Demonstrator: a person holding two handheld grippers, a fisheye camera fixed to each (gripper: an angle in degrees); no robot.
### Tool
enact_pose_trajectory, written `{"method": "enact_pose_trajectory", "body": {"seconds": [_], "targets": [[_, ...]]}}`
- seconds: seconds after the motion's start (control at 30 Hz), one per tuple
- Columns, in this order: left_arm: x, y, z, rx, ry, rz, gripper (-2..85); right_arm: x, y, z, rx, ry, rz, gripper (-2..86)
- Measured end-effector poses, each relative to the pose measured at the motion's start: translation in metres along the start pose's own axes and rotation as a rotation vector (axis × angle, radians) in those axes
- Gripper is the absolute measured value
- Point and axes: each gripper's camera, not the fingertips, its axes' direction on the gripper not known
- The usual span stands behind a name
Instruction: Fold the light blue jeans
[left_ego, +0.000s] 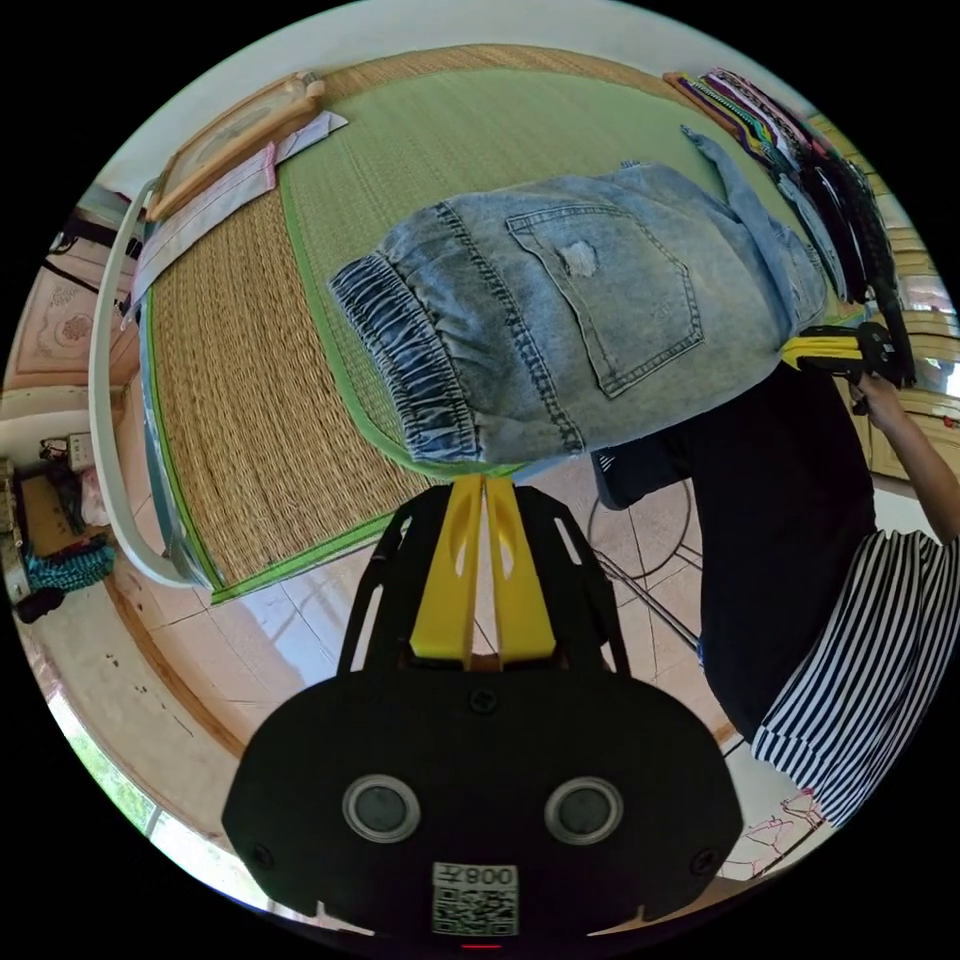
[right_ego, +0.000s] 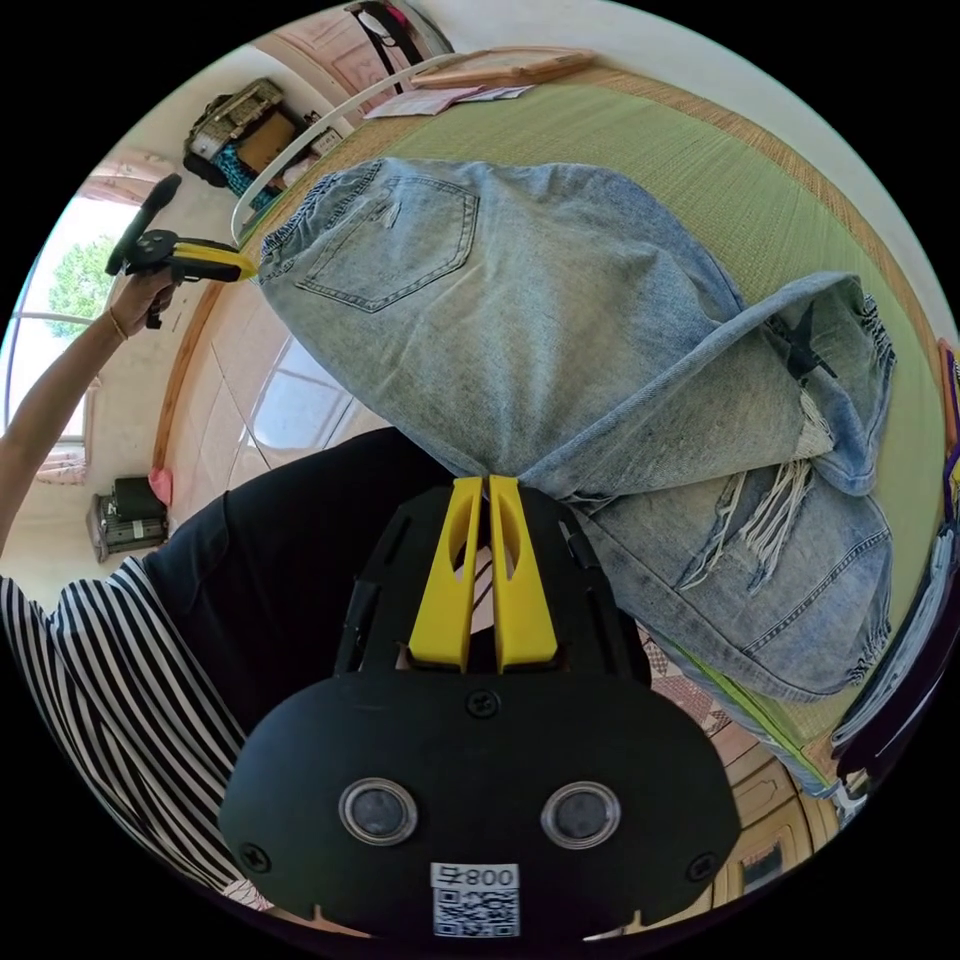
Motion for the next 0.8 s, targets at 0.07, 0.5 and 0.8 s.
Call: {"method": "enact_pose_trajectory", "body": {"seconds": [0.07,0.5,0.8], "targets": [[-0.004,0.001,0.001,0.082,0.046,-0.032,0.3,0.009,0.005,-0.002,0.015,-0.017,0.017,1.4],[0.095,-0.122,0.048,0.281,0.508,0.258,3.5,0.083,0.064,-0.024,0.265,-0.41,0.294,1.1],[0.131,-0.249,0.077,0.259,0.607,0.242,10.4,0.157,0.1,-0.083,0.431,-0.386,0.456,2.0]]}}
